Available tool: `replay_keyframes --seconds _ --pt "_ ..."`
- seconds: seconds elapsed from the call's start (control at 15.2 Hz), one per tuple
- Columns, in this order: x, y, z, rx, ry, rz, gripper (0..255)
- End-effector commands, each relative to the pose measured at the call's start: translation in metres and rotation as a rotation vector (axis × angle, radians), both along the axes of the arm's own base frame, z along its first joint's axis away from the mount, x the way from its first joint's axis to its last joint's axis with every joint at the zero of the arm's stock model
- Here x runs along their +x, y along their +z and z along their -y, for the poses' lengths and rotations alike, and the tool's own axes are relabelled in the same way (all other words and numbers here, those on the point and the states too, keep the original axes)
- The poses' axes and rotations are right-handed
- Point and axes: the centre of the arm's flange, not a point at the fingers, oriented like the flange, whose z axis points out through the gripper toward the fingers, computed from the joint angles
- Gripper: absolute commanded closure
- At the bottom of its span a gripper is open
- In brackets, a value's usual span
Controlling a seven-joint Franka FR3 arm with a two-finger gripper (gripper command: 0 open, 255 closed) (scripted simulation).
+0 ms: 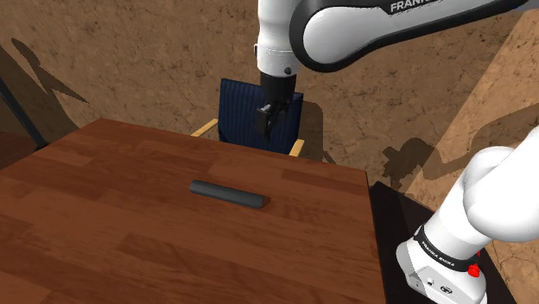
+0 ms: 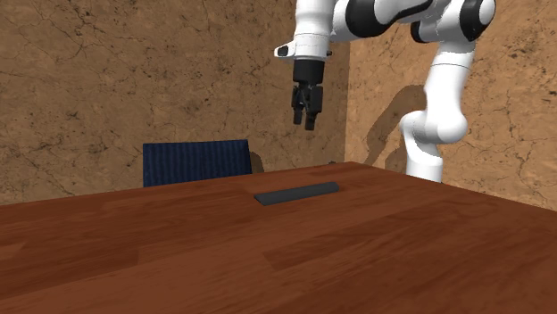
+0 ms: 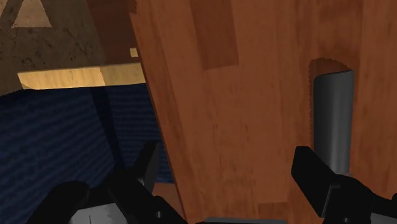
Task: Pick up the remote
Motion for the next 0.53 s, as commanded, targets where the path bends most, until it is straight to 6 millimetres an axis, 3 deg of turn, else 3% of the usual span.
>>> replay_keyframes --seconds 0.0,0.46 --pt "0.006 -0.016 -0.025 0.002 0.023 -0.007 0" --pt "0.023 -0.057 -0.105 0.006 0.100 -0.030 0"
